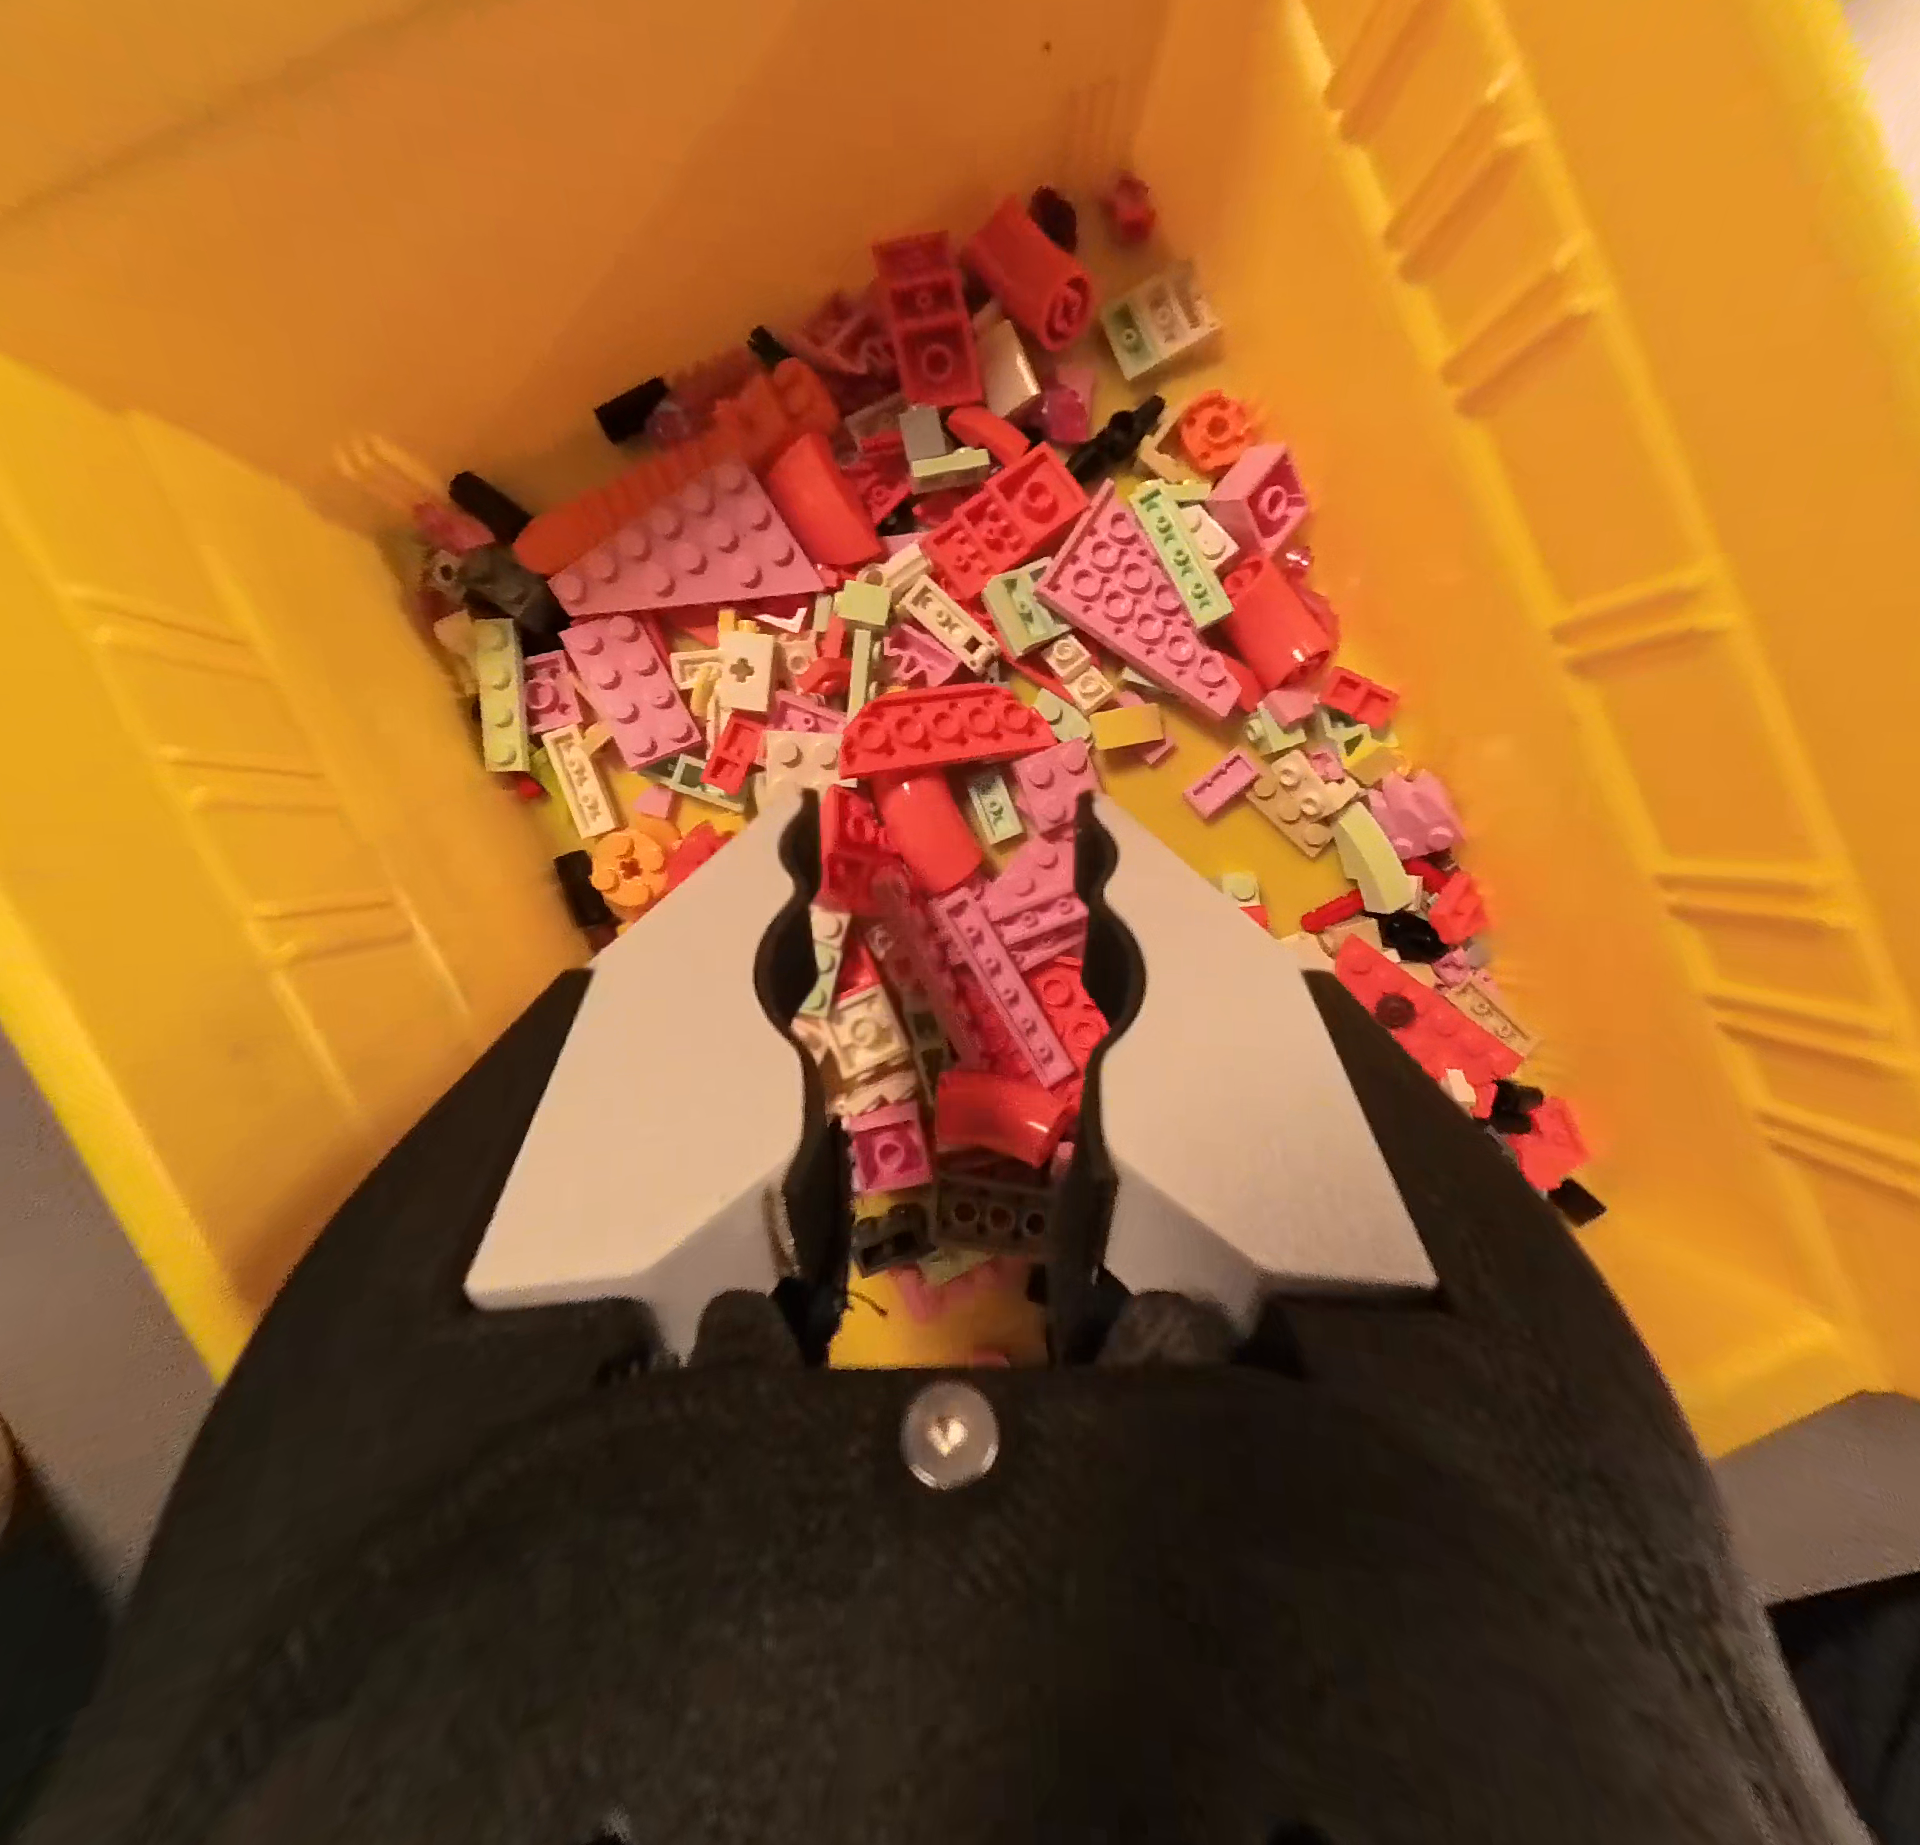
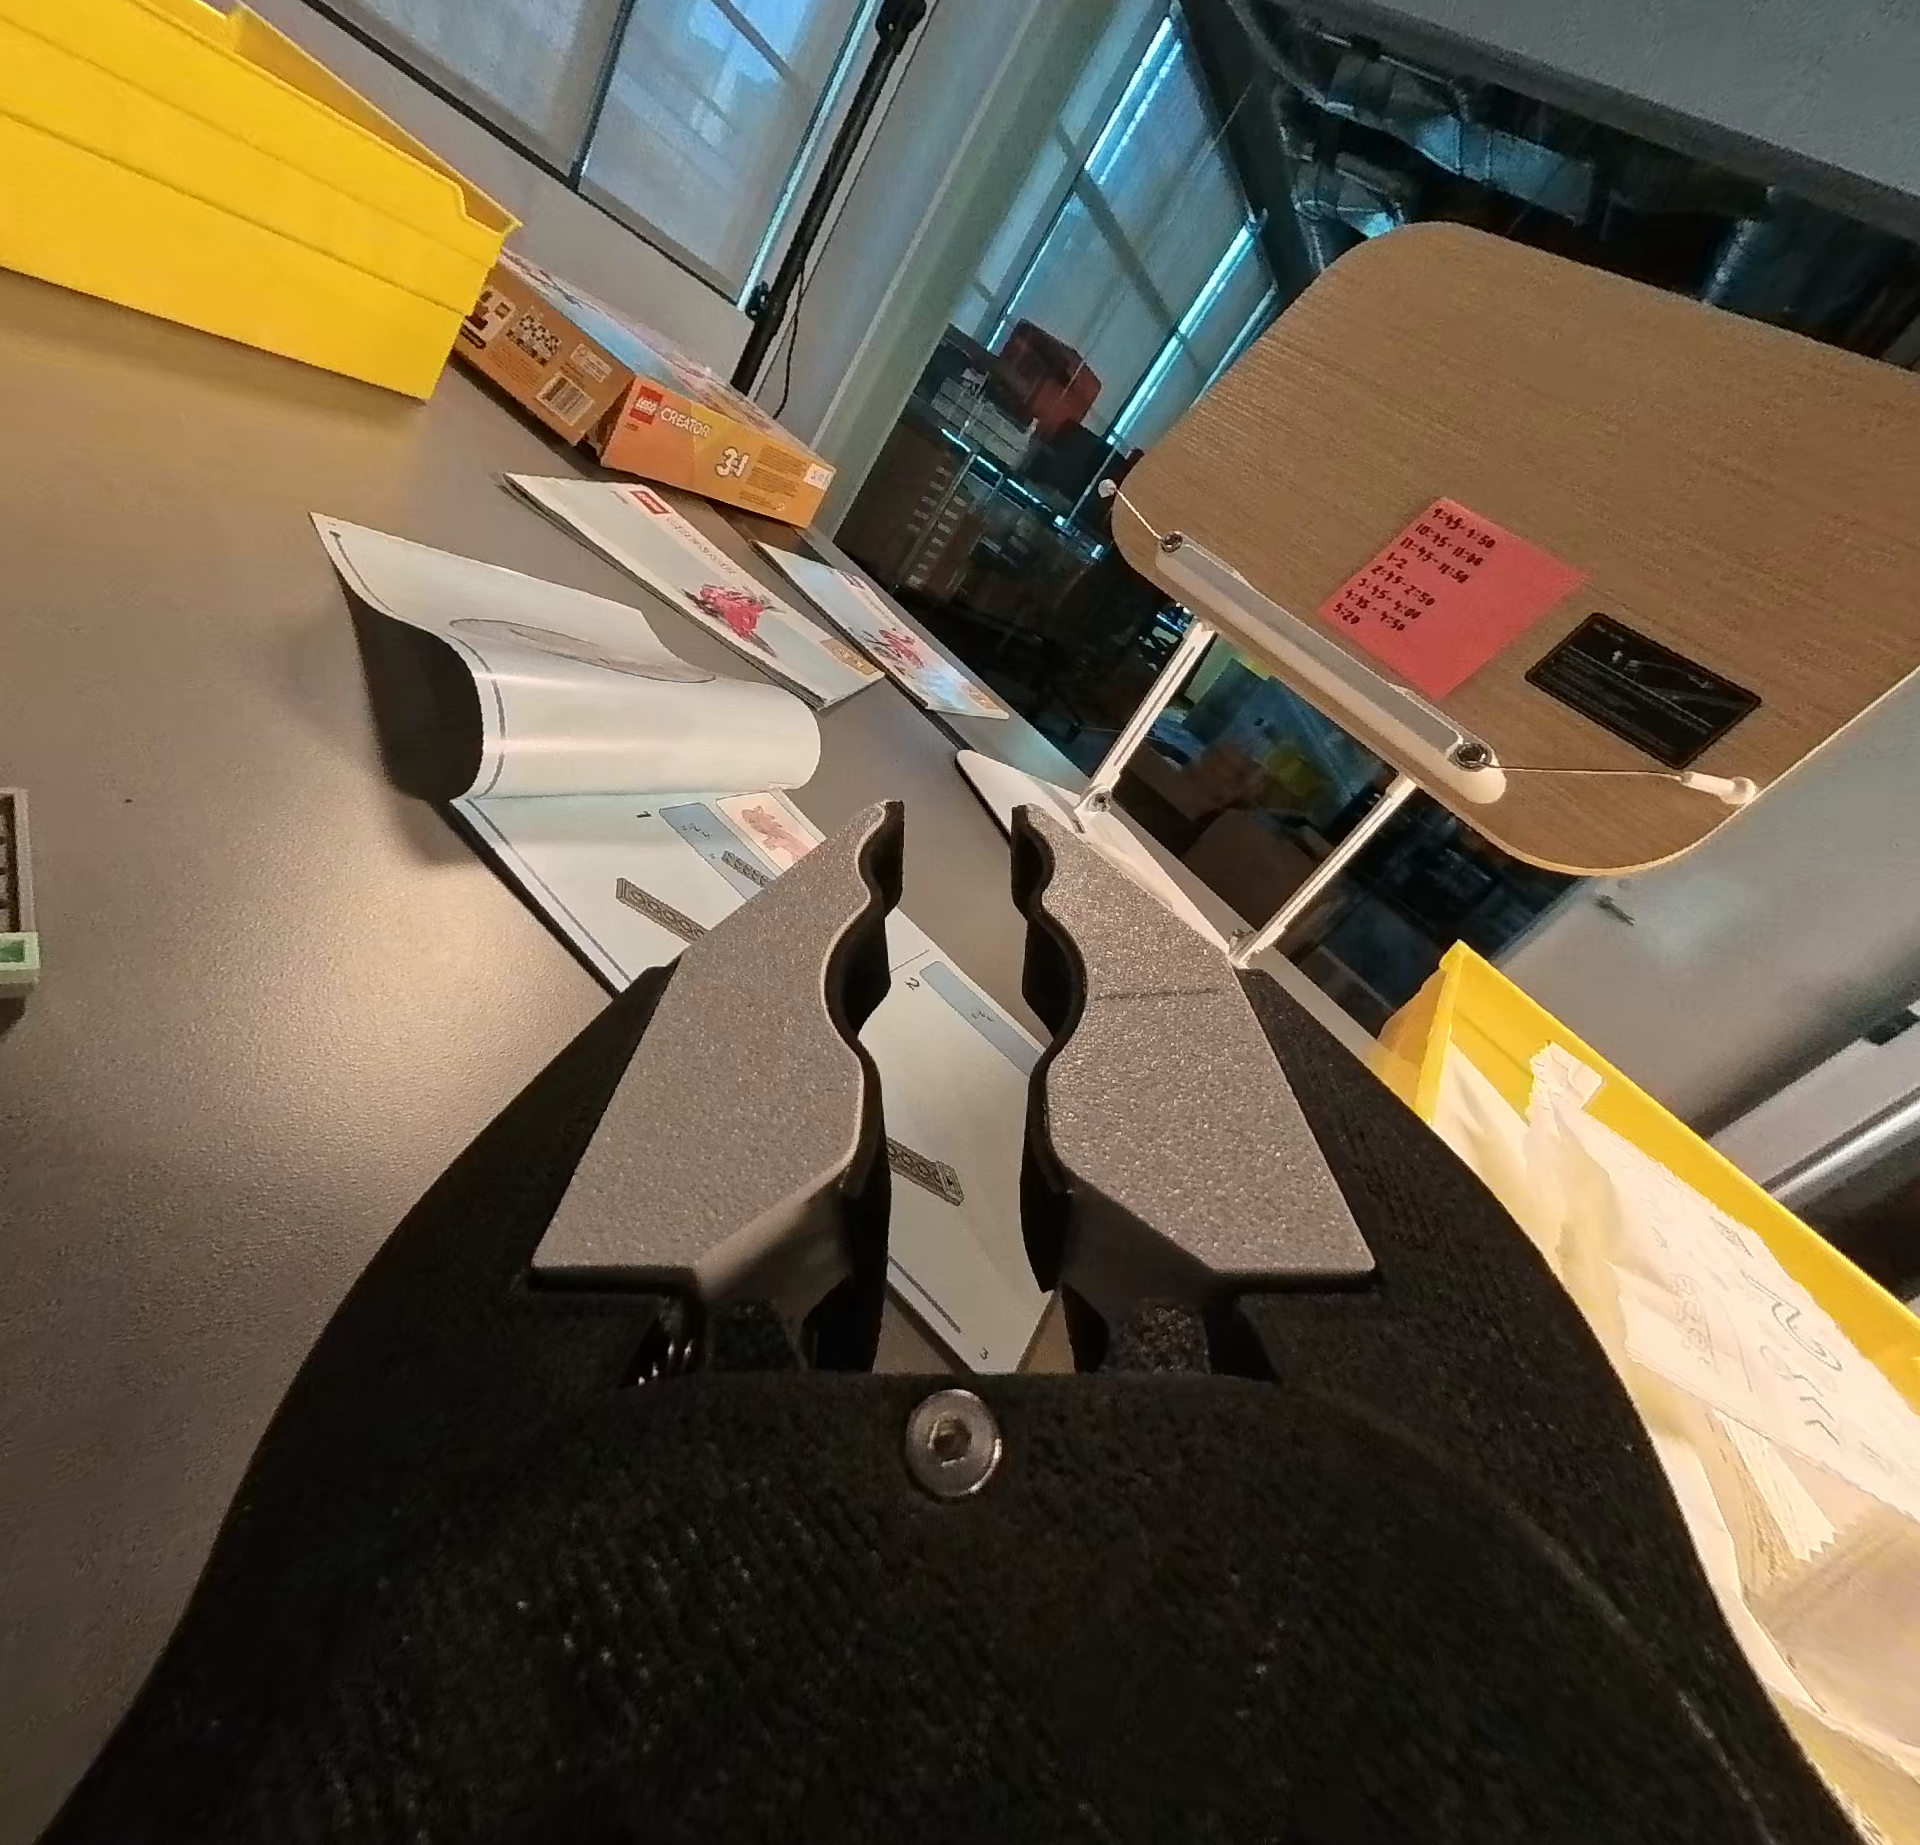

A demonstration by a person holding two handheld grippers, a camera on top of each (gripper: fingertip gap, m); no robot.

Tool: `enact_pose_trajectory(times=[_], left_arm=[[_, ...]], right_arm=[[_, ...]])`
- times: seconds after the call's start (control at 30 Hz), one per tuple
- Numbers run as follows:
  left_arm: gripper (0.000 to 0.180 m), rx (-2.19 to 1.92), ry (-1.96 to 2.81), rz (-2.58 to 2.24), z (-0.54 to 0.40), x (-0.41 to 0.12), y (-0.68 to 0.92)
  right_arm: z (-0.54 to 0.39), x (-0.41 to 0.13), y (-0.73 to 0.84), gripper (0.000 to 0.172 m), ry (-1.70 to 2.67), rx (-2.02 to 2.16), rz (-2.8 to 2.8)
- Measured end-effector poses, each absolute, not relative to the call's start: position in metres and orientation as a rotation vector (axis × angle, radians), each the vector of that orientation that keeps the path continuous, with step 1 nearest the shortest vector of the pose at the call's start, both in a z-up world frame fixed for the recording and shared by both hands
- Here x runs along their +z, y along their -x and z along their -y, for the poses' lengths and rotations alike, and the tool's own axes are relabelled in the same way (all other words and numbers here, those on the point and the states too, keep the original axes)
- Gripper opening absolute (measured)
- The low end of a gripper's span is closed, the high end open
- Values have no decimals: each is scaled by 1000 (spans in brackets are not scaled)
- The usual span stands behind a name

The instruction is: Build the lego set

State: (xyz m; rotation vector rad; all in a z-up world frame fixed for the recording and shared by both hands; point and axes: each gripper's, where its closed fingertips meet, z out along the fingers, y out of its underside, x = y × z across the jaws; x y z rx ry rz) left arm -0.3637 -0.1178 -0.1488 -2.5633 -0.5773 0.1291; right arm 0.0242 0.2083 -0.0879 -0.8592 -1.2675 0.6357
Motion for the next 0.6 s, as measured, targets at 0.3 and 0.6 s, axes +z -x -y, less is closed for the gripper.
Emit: enact_pose_trajectory(times=[0.3, 0.6], left_arm=[[9, -37, 2612, 602, 117, -160, 354], [9, -102, 2681, 599, 105, -172, 344]], right_arm=[[-208, -88, -24, 18, 856, 637, 1270], [-208, -87, -25, 17, 857, 651, 1263]])
